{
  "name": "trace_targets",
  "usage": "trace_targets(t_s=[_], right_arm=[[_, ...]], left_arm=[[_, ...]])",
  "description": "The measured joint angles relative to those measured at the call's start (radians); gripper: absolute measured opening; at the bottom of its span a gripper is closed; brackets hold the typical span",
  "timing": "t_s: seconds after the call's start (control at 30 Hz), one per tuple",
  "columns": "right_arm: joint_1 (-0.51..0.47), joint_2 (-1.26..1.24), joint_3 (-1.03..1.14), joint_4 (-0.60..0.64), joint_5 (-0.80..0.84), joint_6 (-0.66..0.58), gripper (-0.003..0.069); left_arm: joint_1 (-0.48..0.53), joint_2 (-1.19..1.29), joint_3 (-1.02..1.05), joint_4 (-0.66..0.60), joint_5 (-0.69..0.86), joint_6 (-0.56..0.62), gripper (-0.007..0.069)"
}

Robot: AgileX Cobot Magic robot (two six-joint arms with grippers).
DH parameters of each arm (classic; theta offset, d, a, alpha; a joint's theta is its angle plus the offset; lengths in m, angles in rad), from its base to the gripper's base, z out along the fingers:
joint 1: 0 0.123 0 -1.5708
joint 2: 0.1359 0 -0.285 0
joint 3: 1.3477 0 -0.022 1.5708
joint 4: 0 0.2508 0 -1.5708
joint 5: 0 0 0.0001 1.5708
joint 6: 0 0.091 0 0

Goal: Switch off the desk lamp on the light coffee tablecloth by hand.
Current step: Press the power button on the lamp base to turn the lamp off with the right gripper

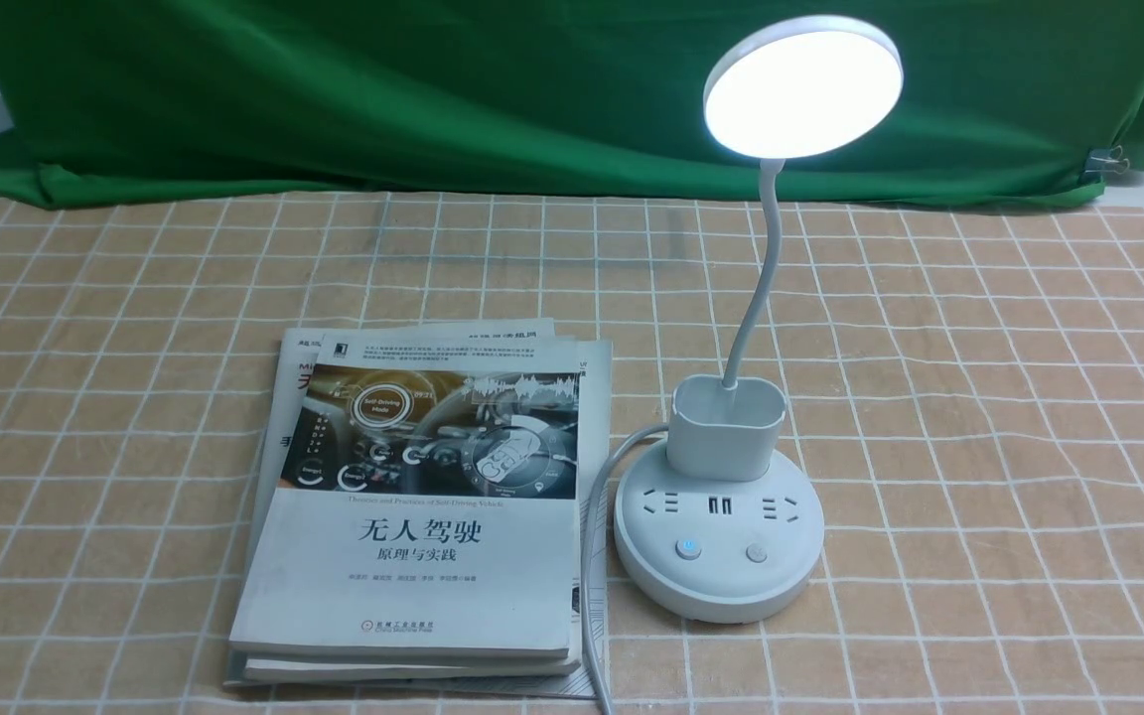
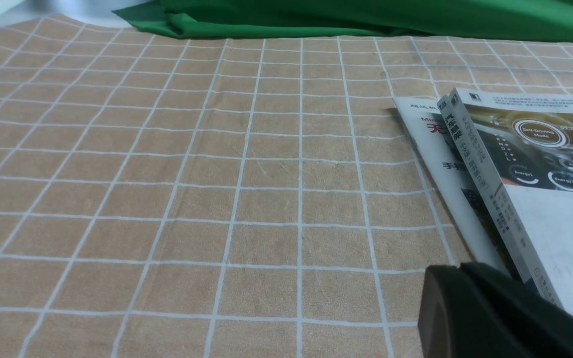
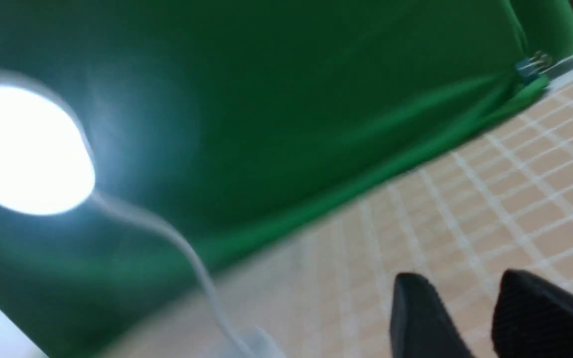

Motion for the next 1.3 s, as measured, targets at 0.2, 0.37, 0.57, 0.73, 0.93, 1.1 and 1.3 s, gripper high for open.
trace_targets(t_s=[0.2,0.37,0.57,0.73,0.93,1.1,1.3], right_arm=[[0.000,0.000,0.000,0.004,-0.110,0.089,0.0225],[0.057,0.071,-0.126,0.007,0.116,-0.042,0.0067],[0.145,0.410,-0.457,0.006,0.558,-0.283,0.0039],[0.161,0.736,-0.607,-0.002,0.749,-0.391,0.0039],[0.185,1.089,-0.700,-0.006,0.803,-0.452,0.0039],[0.317,1.308,-0.801,-0.016,0.775,-0.468,0.0039],[0.469,1.544,-0.978,-0.076,0.785,-0.441,0.0039]], left_arm=[[0.000,0.000,0.000,0.000,0.000,0.000,0.0004],[0.000,0.000,0.000,0.000,0.000,-0.001,0.0004],[0.000,0.000,0.000,0.000,0.000,-0.001,0.0004],[0.000,0.000,0.000,0.000,0.000,-0.001,0.0004],[0.000,0.000,0.000,0.000,0.000,-0.001,0.0004],[0.000,0.000,0.000,0.000,0.000,-0.001,0.0004],[0.000,0.000,0.000,0.000,0.000,-0.001,0.0004]])
